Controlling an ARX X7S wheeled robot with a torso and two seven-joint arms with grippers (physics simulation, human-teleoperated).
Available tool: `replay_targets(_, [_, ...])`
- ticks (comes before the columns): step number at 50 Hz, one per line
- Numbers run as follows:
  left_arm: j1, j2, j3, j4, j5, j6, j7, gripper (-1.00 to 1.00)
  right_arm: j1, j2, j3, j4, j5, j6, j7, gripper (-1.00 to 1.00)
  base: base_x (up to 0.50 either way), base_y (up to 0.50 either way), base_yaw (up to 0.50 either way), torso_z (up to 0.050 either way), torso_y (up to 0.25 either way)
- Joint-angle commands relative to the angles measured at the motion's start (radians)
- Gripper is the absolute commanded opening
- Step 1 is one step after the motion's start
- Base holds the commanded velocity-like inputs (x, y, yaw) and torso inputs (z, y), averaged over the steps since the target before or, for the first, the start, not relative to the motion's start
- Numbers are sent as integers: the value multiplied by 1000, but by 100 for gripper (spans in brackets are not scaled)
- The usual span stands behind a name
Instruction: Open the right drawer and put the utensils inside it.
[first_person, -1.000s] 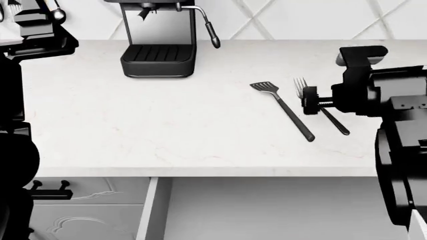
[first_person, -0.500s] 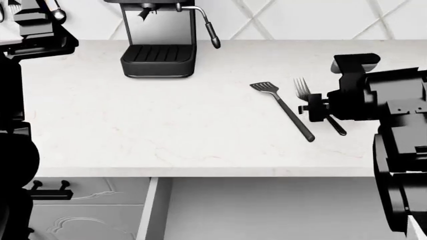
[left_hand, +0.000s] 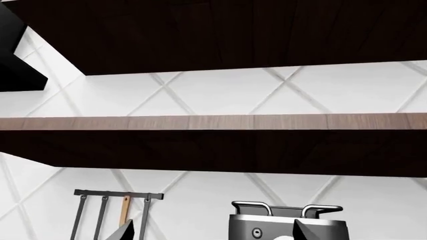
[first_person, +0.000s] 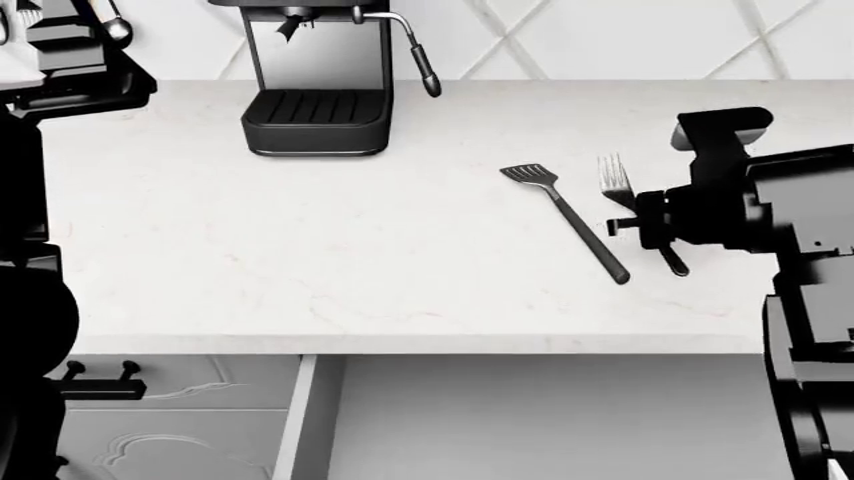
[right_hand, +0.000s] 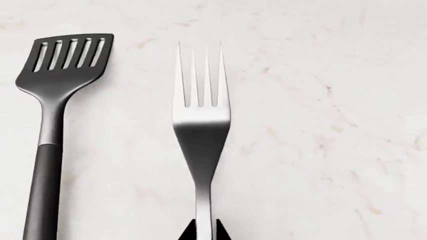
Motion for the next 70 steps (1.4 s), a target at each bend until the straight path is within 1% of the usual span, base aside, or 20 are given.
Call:
replay_targets(1, [-2, -2, 0, 3, -4, -3, -4, 100, -17, 39, 24, -202, 34, 88, -30, -100, 0, 0, 0, 0, 0])
replay_targets(7, [-4, -4, -2, 2, -7, -2, -4, 100, -2, 64, 55, -337, 67, 162, -48, -100, 0, 0, 0, 0, 0])
replay_targets(13, [-5, -7, -5, 2, -10, -4, -6, 100, -14, 116, 105, -557, 127, 244, -87, -100, 0, 0, 0, 0, 0])
replay_targets(15, [-5, -7, -5, 2, -10, -4, -7, 100, -15, 116, 105, -559, 128, 245, -87, -100, 0, 0, 0, 0, 0])
replay_targets(16, [-5, -8, -6, 6, -12, -7, -8, 100, -56, 169, 113, -709, 157, 286, -108, -100, 0, 0, 0, 0, 0])
replay_targets(19, [-6, -8, -6, 7, -13, -7, -10, 100, -128, 236, 145, -896, 214, 310, -157, -100, 0, 0, 0, 0, 0])
replay_targets(23, [-5, -7, -2, 5, -12, -4, -9, 100, -201, 284, 210, -1032, 262, 326, -185, -100, 0, 0, 0, 0, 0])
replay_targets(24, [-6, -7, -4, 6, -14, -6, -10, 100, -224, 302, 255, -1088, 298, 398, -200, -100, 0, 0, 0, 0, 0])
replay_targets(27, [-9, -9, -2, 11, -14, -10, -13, 100, -270, 335, 311, -1173, 334, 425, -210, -100, 0, 0, 0, 0, 0])
replay_targets(29, [-9, -9, -1, 11, -14, -10, -13, 100, -297, 370, 358, -1210, 455, 442, -168, -100, 0, 0, 0, 0, 0])
replay_targets(31, [-9, -8, 1, 10, -14, -8, -13, 100, -336, 419, 392, -1237, 610, 442, -77, -100, 0, 0, 0, 0, 0])
replay_targets(34, [-10, -8, 4, 12, -15, -10, -14, 100, -391, 465, 445, -1279, 750, 440, 1, -100, 0, 0, 0, 0, 0])
replay_targets(36, [-10, -9, 4, 11, -15, -11, -14, 100, -431, 484, 483, -1321, 796, 431, 9, -100, 0, 0, 0, 0, 0])
replay_targets(39, [-12, -10, 4, 14, -17, -12, -15, 100, -539, 534, 525, -1411, 823, 360, -40, -100, 0, 0, 0, 0, 0])
replay_targets(40, [-13, -10, 3, 16, -19, -15, -16, 100, -548, 536, 541, -1419, 848, 379, -47, -100, 0, 0, 0, 0, 0])
replay_targets(42, [-14, -11, 3, 14, -18, -14, -17, 100, -607, 558, 564, -1462, 848, 322, -79, -100, 0, 0, 0, 0, 0])
replay_targets(43, [-14, -11, 4, 14, -18, -13, -16, 100, -678, 584, 592, -1507, 833, 260, -114, -100, 0, 0, 0, 0, 0])
replay_targets(47, [-12, -14, 2, 17, -20, -15, -18, 100, -769, 622, 600, -1544, 825, 241, -141, -100, 0, 0, 0, 0, 0])
replay_targets(57, [-7, -17, -5, 17, -24, -12, -20, 100, -981, 658, 688, -1634, 817, 175, -199, -100, 0, 0, 0, 0, 0])
replay_targets(70, [-2, -19, -7, 15, -26, -8, -22, 100, -1116, 717, 584, -1659, 723, 132, -209, -100, 0, 0, 0, 0, 0])
